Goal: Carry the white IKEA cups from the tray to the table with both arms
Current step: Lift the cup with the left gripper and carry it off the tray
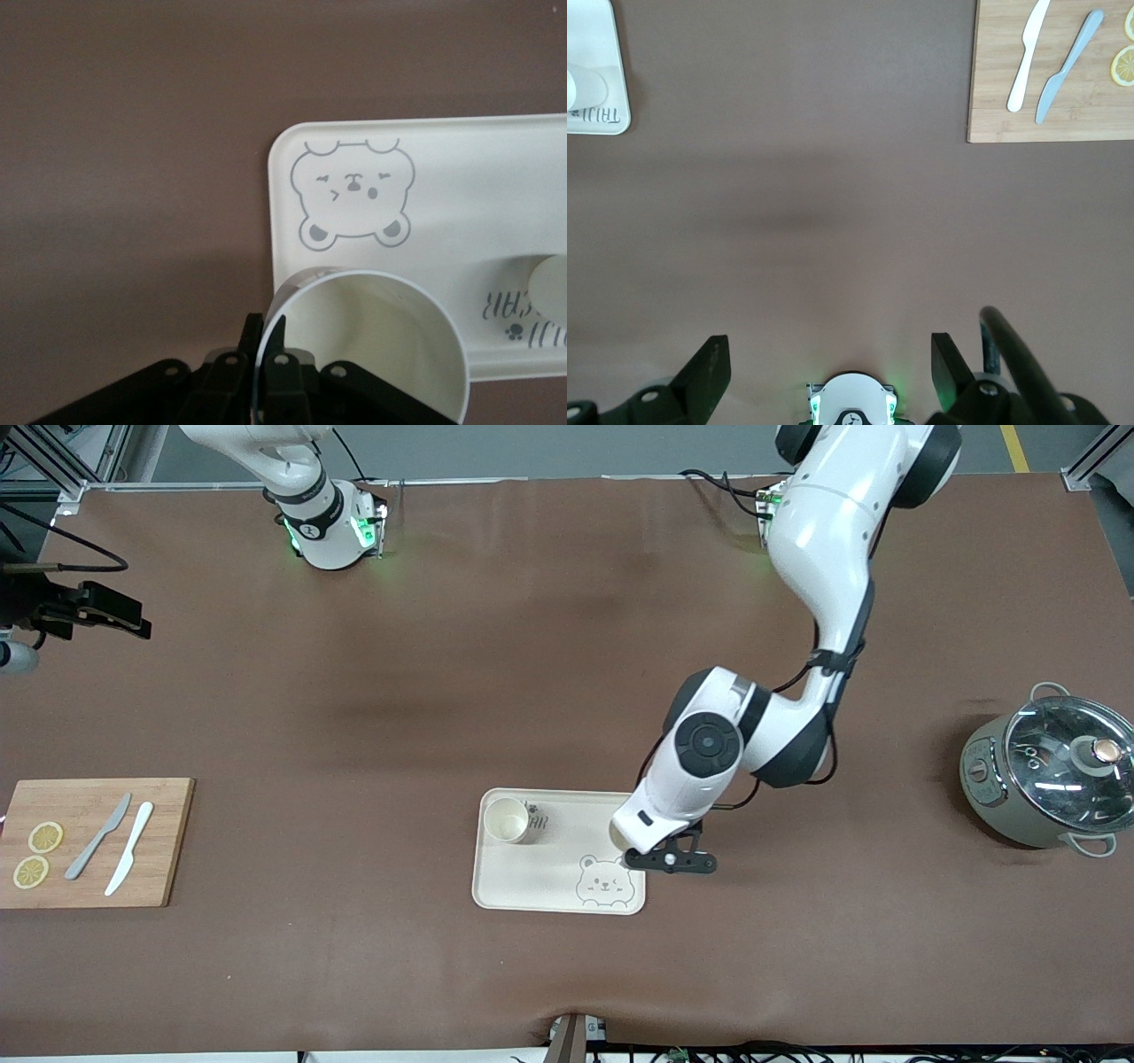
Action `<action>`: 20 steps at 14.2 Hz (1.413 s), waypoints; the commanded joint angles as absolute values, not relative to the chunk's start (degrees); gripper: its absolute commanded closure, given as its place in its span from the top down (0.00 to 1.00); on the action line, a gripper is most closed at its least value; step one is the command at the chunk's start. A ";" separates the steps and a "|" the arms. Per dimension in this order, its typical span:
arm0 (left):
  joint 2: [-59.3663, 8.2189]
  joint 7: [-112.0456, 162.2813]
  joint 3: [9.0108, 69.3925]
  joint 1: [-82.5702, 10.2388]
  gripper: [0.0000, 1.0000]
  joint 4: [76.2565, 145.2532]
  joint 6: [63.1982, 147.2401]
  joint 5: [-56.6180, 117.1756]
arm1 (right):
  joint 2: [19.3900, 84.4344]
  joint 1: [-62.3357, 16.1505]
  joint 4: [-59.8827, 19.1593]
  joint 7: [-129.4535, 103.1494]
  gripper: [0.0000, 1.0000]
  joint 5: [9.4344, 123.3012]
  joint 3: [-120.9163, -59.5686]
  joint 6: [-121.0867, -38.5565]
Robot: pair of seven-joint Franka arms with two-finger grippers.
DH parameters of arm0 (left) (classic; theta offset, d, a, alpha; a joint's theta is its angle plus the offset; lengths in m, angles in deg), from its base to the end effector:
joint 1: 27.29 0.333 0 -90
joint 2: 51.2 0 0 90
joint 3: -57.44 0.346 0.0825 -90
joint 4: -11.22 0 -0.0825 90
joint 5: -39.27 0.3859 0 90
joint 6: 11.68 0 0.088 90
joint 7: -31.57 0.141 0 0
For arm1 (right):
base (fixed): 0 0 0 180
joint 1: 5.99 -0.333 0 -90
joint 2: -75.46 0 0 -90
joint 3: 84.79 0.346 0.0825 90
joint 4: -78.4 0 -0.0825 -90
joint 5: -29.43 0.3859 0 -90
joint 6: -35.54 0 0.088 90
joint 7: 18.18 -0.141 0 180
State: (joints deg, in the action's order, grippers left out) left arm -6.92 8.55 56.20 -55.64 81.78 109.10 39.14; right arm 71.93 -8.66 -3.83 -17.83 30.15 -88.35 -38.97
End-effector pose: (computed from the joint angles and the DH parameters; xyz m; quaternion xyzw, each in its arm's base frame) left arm 0.6870 -0.3852 0.3048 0.9972 -0.0532 0.0428 0.0305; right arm 0.5411 -0.0052 0.6287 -0.9952 0.0037 0.0979 0.0053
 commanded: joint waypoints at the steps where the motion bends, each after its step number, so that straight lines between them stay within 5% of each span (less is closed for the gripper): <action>1: -19.26 14.41 53.41 -50.25 0.00 96.62 109.35 37.86 | 71.16 -8.10 -3.43 -18.36 1.00 29.70 -88.31 -38.64; 13: -45.29 27.43 47.77 -36.97 0.00 134.33 126.21 37.51 | 65.02 -8.20 -3.34 -18.45 1.00 30.22 -88.22 -39.00; 20: -51.90 31.83 47.77 -36.08 0.00 148.58 135.96 35.67 | 61.23 -8.19 -3.16 -19.06 1.00 34.44 -88.31 -39.35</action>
State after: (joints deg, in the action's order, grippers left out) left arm -49.23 30.04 48.70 -36.93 143.13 131.78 37.16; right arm 62.38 -8.34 -3.87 -17.94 32.99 -88.55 -39.45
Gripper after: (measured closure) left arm 0.965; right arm 0.000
